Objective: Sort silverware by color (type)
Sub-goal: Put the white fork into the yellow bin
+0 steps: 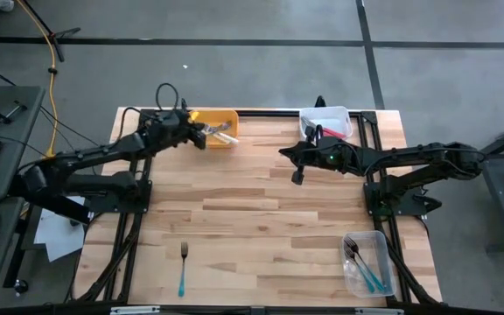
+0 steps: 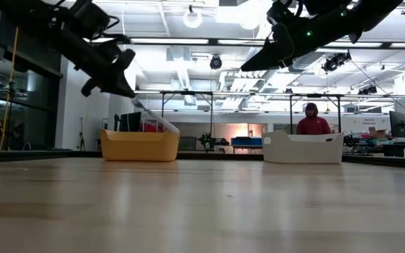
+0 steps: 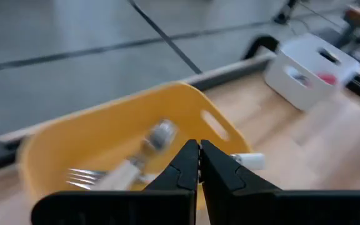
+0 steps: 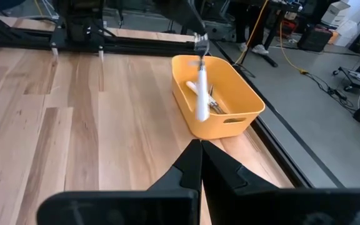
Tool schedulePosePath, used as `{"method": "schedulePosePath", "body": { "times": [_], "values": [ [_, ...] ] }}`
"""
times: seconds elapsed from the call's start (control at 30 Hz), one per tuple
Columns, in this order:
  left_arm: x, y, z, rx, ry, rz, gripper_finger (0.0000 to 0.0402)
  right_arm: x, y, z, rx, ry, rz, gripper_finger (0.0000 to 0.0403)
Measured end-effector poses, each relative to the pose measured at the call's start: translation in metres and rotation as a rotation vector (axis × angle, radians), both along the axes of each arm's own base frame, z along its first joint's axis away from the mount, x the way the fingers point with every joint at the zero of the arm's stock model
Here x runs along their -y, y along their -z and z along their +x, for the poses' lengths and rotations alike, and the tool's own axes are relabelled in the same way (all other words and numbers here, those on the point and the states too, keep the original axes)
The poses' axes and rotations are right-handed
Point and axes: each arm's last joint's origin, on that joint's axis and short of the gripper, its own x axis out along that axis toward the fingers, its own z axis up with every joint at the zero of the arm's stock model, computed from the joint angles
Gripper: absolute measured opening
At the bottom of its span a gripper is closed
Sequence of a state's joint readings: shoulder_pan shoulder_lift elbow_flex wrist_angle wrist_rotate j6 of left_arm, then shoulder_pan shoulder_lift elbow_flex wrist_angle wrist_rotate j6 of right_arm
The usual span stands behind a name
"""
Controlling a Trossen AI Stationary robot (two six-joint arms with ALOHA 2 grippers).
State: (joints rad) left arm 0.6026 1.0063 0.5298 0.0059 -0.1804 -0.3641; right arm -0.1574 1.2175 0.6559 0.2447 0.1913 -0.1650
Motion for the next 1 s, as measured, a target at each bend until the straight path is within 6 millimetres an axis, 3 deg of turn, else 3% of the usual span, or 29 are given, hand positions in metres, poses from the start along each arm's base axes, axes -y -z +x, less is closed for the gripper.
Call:
{"method": "schedulePosePath", "body": {
  "times": [0.3,0.7,1.0],
  "values": [
    [-0.025,0.016,-0.016,0.052,-0.126,0.018,0.0002,0.000,0.000,0.000,0.000,-0.003,0.001,0.0000],
    [-0.039,0.052,-0.004,-0.095,-0.069,-0.056,0.0003,0.000,0.000,0.000,0.000,-0.003,0.001,0.0000],
    [-0.042,0.056,-0.001,-0.132,-0.038,-0.018,0.0046,0.000,0.000,0.000,0.000,-0.003,0.001,0.0000]
  ]
}}
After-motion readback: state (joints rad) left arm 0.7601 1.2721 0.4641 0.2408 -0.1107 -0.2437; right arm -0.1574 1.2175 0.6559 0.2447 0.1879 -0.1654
